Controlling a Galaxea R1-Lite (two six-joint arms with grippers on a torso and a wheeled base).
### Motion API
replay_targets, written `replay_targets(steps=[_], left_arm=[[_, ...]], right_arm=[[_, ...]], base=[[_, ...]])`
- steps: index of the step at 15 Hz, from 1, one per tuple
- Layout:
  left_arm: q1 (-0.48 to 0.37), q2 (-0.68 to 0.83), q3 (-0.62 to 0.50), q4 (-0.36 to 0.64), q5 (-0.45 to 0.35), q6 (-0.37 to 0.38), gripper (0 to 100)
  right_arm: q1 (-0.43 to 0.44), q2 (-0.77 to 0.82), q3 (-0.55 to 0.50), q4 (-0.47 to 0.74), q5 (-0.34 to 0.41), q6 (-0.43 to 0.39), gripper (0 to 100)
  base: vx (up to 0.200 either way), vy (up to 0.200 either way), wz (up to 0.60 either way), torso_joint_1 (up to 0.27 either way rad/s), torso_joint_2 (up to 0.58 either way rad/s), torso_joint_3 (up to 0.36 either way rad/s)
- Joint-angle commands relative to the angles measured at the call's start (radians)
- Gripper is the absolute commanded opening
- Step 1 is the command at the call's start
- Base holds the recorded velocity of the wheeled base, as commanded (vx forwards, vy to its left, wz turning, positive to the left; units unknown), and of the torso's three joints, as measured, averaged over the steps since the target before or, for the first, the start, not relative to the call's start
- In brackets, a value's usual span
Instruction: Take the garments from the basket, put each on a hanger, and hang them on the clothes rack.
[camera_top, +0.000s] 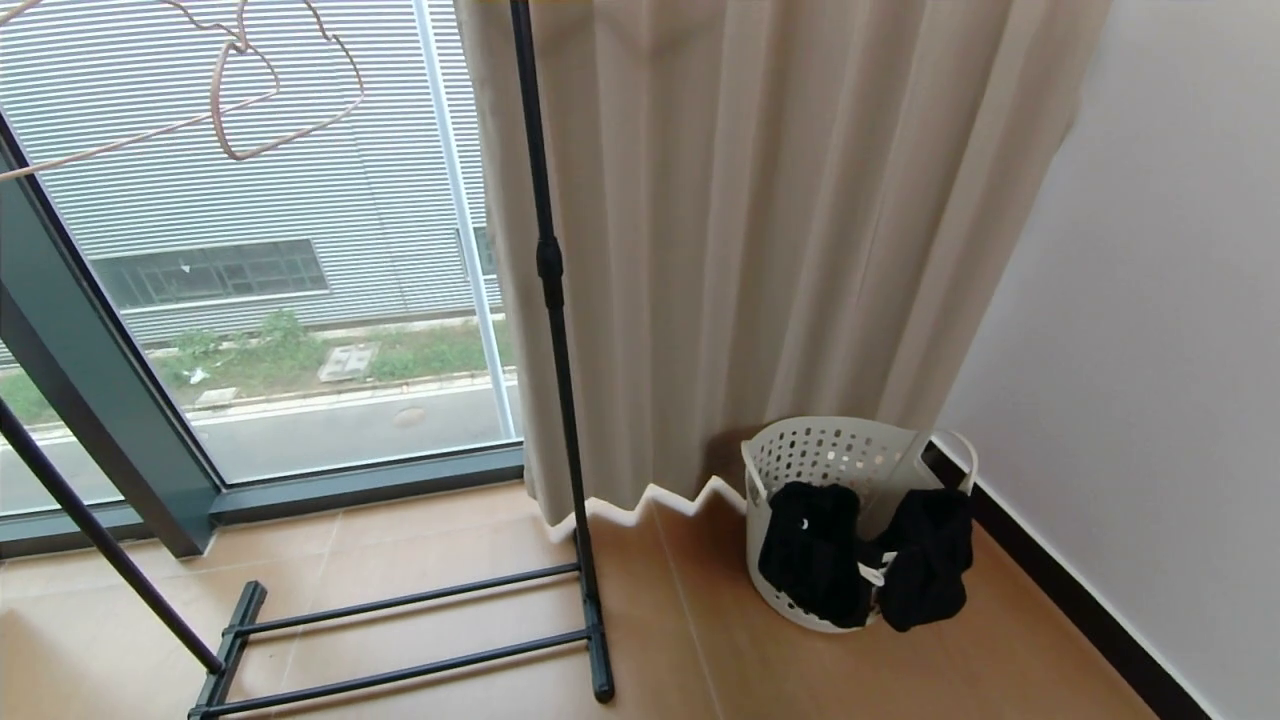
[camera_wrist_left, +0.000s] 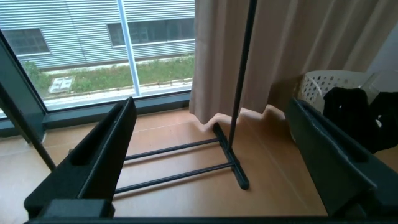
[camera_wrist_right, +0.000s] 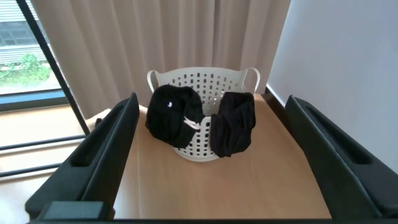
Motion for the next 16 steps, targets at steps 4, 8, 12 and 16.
replay_targets(steps=[4, 8, 12, 16], left_arm=[[0.0, 0.001, 0.0, -0.002, 0.0, 0.0, 100], [0.0, 0.001, 0.0, -0.002, 0.0, 0.0, 100], [0.0, 0.001, 0.0, -0.005, 0.0, -0.002, 100], [0.0, 0.001, 0.0, -0.006, 0.0, -0.002, 100]], right_arm=[[0.001, 0.001, 0.0, 0.001, 0.001, 0.0, 100], [0.001, 0.001, 0.0, 0.001, 0.001, 0.0, 100], [0.001, 0.001, 0.0, 0.0, 0.001, 0.0, 100], [-0.001, 0.001, 0.0, 0.001, 0.001, 0.0, 100]], base=[[0.2, 0.0, 0.0, 0.0, 0.0, 0.007], [0.2, 0.0, 0.0, 0.005, 0.01, 0.002], [0.05, 0.0, -0.3, 0.004, 0.0, 0.001], [0.0, 0.0, -0.15, -0.001, 0.0, 0.002]])
